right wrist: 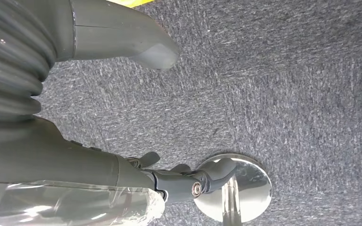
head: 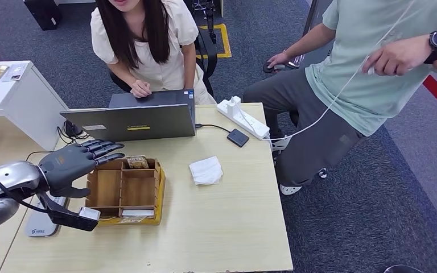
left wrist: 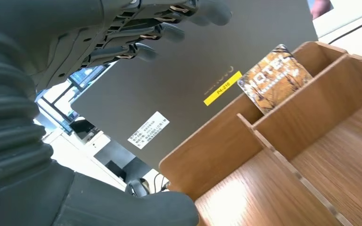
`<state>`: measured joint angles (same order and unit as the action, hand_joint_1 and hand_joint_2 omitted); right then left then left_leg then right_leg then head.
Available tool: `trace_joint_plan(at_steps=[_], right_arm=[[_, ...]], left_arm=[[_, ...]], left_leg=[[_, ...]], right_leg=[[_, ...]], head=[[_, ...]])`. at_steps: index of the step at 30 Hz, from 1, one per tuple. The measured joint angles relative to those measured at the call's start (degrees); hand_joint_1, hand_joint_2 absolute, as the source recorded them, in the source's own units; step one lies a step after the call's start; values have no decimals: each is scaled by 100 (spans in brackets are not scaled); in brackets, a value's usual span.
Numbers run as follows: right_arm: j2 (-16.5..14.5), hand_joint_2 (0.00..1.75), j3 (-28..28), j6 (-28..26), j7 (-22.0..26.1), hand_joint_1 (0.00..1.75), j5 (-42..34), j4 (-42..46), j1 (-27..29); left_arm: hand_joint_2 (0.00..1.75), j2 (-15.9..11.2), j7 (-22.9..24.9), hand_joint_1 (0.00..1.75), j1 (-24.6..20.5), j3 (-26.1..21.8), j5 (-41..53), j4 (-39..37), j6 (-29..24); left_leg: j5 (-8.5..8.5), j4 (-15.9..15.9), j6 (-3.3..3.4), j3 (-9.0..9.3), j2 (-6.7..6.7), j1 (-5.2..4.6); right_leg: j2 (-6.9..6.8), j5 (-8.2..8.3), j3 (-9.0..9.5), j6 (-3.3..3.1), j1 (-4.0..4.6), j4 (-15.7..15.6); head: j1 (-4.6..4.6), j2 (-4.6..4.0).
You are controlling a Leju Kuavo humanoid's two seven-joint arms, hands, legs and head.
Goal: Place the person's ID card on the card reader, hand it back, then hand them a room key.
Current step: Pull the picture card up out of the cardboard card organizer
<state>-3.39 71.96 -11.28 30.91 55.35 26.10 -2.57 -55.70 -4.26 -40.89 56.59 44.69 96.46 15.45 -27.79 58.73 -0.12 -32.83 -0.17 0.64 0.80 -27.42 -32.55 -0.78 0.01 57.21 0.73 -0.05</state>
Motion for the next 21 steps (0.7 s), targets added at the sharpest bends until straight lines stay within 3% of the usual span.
trace_joint_plan(at_steps=[21], right_arm=[[-119,175,125,86,-47,0,83,135,3]], left_arm=[[175,14,356,0,681,-172,1080,177,-534]], left_leg=[[0,0,0,0,0,0]], right_leg=[[0,0,0,0,0,0]], head=[[-3,1]])
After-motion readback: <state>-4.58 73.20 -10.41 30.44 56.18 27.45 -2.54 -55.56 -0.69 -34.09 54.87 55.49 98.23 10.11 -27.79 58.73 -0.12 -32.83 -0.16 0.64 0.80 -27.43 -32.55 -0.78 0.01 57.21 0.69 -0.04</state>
